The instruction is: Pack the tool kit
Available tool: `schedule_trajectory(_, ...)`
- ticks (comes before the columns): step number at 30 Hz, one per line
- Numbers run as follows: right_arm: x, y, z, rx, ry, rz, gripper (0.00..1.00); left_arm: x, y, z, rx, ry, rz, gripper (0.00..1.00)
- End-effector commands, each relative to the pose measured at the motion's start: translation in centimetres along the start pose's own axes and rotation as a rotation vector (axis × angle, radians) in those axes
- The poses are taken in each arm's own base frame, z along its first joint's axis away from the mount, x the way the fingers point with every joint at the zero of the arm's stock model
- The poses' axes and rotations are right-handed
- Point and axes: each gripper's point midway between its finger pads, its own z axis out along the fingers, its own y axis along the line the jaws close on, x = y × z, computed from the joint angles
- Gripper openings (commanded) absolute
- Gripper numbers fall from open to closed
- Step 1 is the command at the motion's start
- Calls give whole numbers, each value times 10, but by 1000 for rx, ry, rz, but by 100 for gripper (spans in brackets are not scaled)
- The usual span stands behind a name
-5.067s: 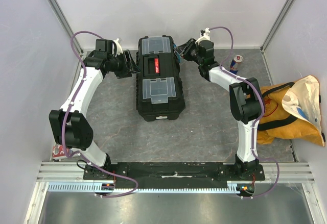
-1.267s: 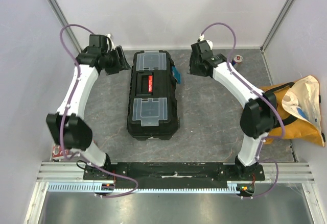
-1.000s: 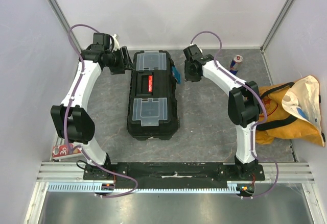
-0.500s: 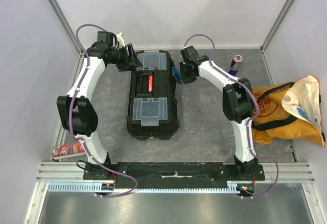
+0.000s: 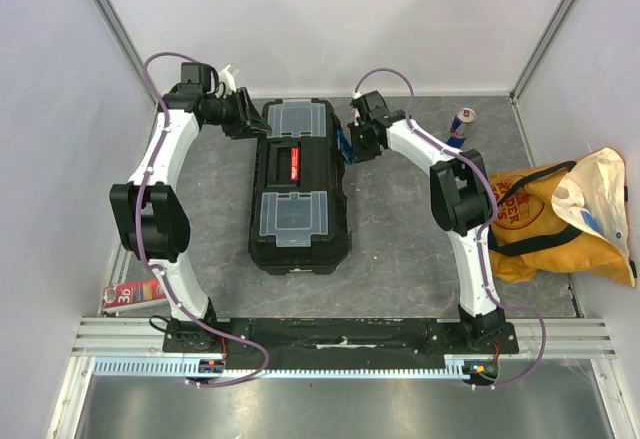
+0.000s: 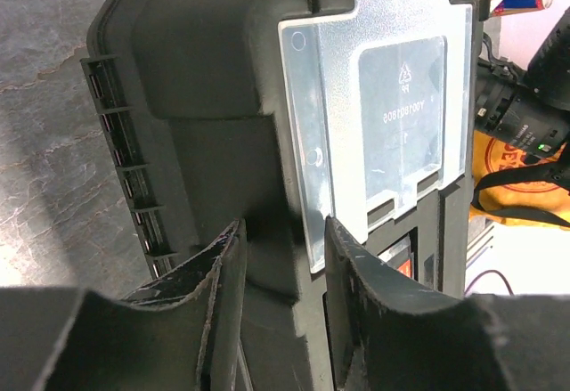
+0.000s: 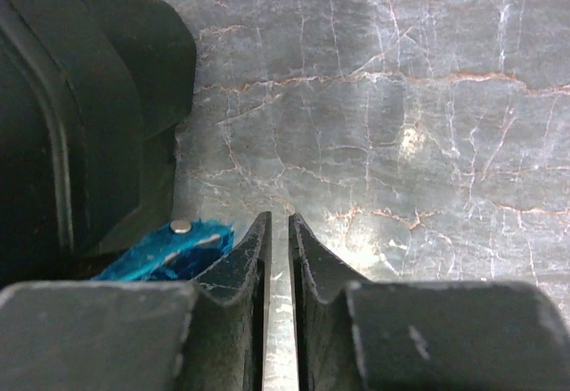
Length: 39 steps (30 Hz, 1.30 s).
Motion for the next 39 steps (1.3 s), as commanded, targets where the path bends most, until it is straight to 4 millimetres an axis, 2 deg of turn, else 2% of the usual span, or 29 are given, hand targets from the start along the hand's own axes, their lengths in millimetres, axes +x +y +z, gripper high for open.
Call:
schedule_trajectory(1,-20,67,5,-214,-80,-109,19,42,-29,25,168,179,-56,40)
schedule_trajectory(13,-3,135,17,-381,-80,-163,9,87,-24,50,196,319,-111,36)
schedule_trajectory(20,5,184,15,-534,-102,-122,4,111,-36,66,270,393,-142,33)
schedule_trajectory(24,3,203,11,-629,-117,-72,3,119,-40,69,334,414,-178,31)
schedule_trajectory(28,6,212,8,-697,-116,-30,2,121,-42,71,374,419,-202,31)
schedule_trajectory(31,1,198,11,-634,-136,-1,1,114,-37,70,334,392,-201,30)
schedule_trajectory(33,-3,176,14,-558,-148,36,1,102,-25,67,268,349,-201,30)
schedule_trajectory(36,-15,121,17,-364,-168,122,3,74,-6,53,158,251,-183,34)
schedule_trajectory(39,-29,58,6,-142,-213,197,11,37,6,31,71,117,-157,41)
